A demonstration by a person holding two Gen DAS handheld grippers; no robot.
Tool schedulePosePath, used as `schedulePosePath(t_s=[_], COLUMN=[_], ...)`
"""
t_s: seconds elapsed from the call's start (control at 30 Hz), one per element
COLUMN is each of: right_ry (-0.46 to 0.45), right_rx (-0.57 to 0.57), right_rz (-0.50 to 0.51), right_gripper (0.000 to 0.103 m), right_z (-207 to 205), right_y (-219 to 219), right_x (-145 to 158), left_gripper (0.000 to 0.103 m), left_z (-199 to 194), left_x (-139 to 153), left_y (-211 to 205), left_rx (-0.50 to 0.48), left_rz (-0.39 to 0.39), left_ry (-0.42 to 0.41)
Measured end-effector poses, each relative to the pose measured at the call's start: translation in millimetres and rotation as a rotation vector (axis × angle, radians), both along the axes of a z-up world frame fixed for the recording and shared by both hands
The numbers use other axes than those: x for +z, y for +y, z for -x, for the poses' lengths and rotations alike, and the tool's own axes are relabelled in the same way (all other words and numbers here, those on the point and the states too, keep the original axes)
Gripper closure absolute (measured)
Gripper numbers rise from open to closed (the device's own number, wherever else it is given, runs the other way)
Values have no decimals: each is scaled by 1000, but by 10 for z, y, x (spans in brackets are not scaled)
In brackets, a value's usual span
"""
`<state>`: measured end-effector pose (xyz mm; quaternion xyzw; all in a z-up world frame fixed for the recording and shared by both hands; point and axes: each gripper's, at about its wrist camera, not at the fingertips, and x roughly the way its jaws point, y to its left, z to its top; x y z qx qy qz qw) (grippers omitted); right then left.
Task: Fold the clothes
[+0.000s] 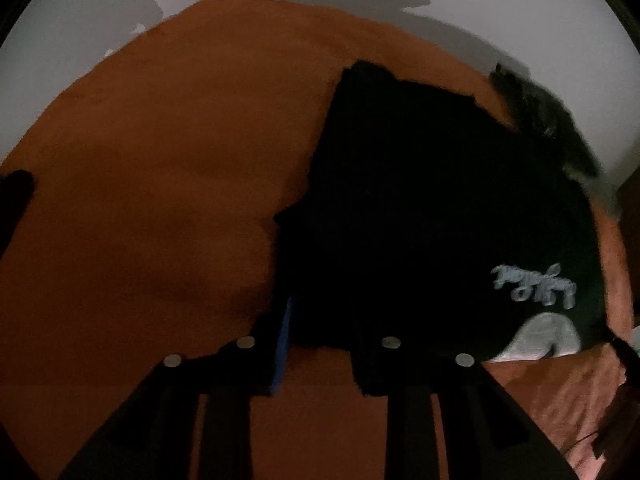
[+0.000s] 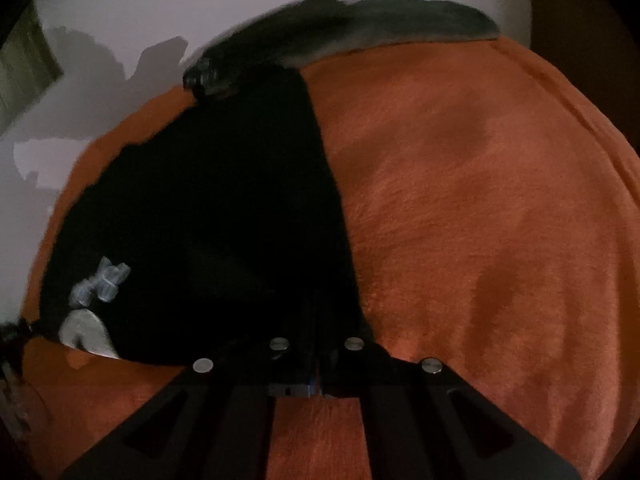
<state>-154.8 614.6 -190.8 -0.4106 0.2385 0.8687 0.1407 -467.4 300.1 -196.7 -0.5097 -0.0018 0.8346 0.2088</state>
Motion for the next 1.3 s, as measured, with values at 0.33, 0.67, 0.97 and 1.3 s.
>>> schedulePosePath(t_s=[0.33, 0.67, 0.97, 1.3], right_ry=[28, 81, 90, 79], right_rx=[-57, -208, -213, -250], right_rz=[393, 716, 773, 785], right_gripper=[81, 81, 81, 80], right_z=[-715, -952, -865, -624], right_y=[151, 483, 565, 615], right_x=[-43, -465, -479, -493], left_gripper=[48, 45, 47, 91], left_z=[-78, 16, 214, 292], left_x=[-252, -457, -576, -600], left_y=[-525, -297, -387, -323], left_rx=[123, 144, 273, 269], left_rz=[-218, -364, -478, -463], left_ry=[-220, -372, -434, -424])
